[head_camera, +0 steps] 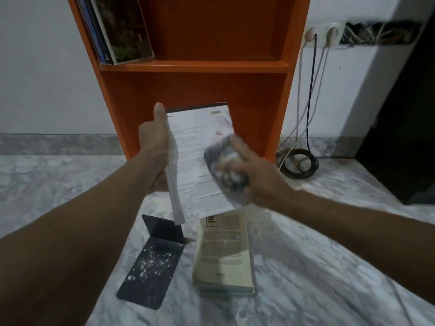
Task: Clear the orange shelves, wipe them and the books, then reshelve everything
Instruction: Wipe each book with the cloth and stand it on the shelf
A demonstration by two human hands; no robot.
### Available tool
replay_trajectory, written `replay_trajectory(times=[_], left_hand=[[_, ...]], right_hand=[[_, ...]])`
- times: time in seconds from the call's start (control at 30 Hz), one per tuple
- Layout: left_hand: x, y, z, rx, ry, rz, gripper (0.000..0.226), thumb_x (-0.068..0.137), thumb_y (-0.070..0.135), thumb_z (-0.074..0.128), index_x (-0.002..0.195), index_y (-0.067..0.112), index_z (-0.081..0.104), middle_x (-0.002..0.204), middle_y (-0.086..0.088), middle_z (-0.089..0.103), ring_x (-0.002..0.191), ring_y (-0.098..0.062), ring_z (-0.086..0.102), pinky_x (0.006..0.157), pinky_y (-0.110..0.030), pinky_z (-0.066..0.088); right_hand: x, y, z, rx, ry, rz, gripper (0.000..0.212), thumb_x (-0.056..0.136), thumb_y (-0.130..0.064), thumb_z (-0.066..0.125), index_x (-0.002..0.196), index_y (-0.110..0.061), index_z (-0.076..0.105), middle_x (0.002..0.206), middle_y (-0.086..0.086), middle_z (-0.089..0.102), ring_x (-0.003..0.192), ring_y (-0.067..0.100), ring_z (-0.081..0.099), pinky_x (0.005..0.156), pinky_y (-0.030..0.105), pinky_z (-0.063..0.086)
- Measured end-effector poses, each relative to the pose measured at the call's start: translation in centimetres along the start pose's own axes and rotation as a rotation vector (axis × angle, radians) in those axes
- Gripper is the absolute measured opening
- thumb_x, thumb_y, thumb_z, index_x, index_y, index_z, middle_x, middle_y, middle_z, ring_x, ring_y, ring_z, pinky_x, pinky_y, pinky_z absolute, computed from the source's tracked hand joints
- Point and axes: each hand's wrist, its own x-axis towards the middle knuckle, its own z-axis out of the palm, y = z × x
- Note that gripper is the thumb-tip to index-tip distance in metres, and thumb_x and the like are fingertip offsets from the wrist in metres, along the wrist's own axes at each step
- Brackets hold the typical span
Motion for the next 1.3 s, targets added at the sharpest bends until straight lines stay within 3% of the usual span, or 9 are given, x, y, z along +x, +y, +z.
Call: replay_trajectory(times=[0.17, 0.4, 0.6, 0.7, 0.8, 0.87, 1.0, 1.2, 1.3], left_hand=[[1.9, -1.4, -2.8, 0.081, 0.091, 0.017, 0.055, 0.096, 0.065, 0.035, 0.12, 0.021, 0.056, 0.109, 0.004, 0.06, 0.097, -0.021, 0.059, 0.088, -0.038, 0.047], [1.0, -1.5, -0.7, 0.122, 0.061, 0.019, 0.05, 0.097, 0.062, 0.038, 0.096, 0.016, 0.06, 0.098, 0.0, 0.065, 0.079, -0.018, 0.06, 0.08, -0.033, 0.046], [0.4, 0.2, 1.3, 0.037, 0.003, 0.043, 0.051, 0.097, 0.059, 0.043, 0.076, 0.017, 0.063, 0.083, 0.0, 0.069, 0.079, -0.021, 0.066, 0.078, -0.036, 0.052], [0.9, 0.3, 0.4, 0.022, 0.045, 0.028, 0.044, 0.096, 0.059, 0.044, 0.076, 0.023, 0.059, 0.084, 0.005, 0.067, 0.078, -0.015, 0.064, 0.079, -0.034, 0.052], [0.9, 0.0, -0.6, 0.054, 0.092, 0.03, 0.04, 0.098, 0.058, 0.04, 0.078, 0.027, 0.055, 0.083, 0.01, 0.063, 0.076, -0.01, 0.061, 0.071, -0.029, 0.046], [1.0, 0.0, -0.9, 0.039, 0.121, 0.012, 0.04, 0.098, 0.057, 0.04, 0.083, 0.024, 0.058, 0.083, 0.009, 0.062, 0.077, -0.011, 0.062, 0.071, -0.029, 0.045], [0.6, 1.0, 0.3, 0.072, 0.167, 0.01, 0.044, 0.099, 0.054, 0.041, 0.101, 0.015, 0.061, 0.094, 0.001, 0.066, 0.082, -0.017, 0.064, 0.075, -0.032, 0.049], [-0.4, 3.0, 3.1, 0.113, 0.191, -0.071, 0.046, 0.102, 0.044, 0.042, 0.125, 0.006, 0.054, 0.122, -0.012, 0.06, 0.106, -0.032, 0.06, 0.093, -0.042, 0.051], [-0.9, 3.6, 3.5, 0.23, 0.15, -0.051, 0.043, 0.103, 0.039, 0.042, 0.128, 0.005, 0.051, 0.127, -0.014, 0.058, 0.109, -0.034, 0.059, 0.09, -0.043, 0.05]], right_hand=[[-8.6, 1.7, 1.1, -0.017, -0.441, -0.104, 0.04, 0.078, 0.001, 0.067, 0.113, -0.019, 0.069, 0.133, 0.002, 0.054, 0.11, 0.018, 0.058, 0.088, 0.027, 0.05], [4.1, 0.3, -5.1, 0.004, 0.304, 0.18, 0.054, 0.077, -0.005, 0.063, 0.13, -0.013, 0.058, 0.126, 0.018, 0.057, 0.117, 0.032, 0.051, 0.098, 0.048, 0.045], [0.7, -3.8, 3.1, -0.195, -0.003, -0.149, 0.044, 0.091, -0.022, 0.055, 0.135, -0.028, 0.049, 0.151, 0.011, 0.035, 0.139, 0.036, 0.029, 0.105, 0.052, 0.039], [-5.8, -4.6, 5.7, -0.144, -0.338, -0.395, 0.032, 0.085, -0.021, 0.064, 0.117, -0.024, 0.059, 0.135, 0.011, 0.053, 0.123, 0.036, 0.049, 0.085, 0.055, 0.051], [-7.3, -4.6, 2.6, 0.028, -0.514, -0.15, 0.043, 0.068, -0.007, 0.071, 0.108, -0.023, 0.067, 0.108, -0.003, 0.065, 0.091, 0.016, 0.06, 0.07, 0.027, 0.051], [-5.6, -4.1, 0.2, 0.129, -0.295, 0.057, 0.043, 0.072, -0.002, 0.072, 0.109, -0.024, 0.068, 0.101, -0.012, 0.062, 0.085, 0.004, 0.054, 0.072, 0.017, 0.049], [-0.2, -4.4, -3.4, 0.117, 0.112, 0.188, 0.05, 0.076, -0.005, 0.072, 0.123, -0.02, 0.063, 0.107, -0.002, 0.067, 0.089, 0.009, 0.054, 0.076, 0.03, 0.052], [0.9, -6.3, 2.2, -0.167, -0.187, 0.372, 0.101, 0.082, -0.06, 0.062, 0.15, -0.026, -0.005, 0.159, 0.018, 0.013, 0.143, 0.04, 0.017, 0.113, 0.06, 0.023], [1.3, -5.2, 2.0, -0.221, -0.099, 0.418, 0.106, 0.078, -0.049, 0.072, 0.148, -0.022, -0.003, 0.15, 0.019, 0.03, 0.13, 0.039, 0.04, 0.098, 0.05, 0.041]])
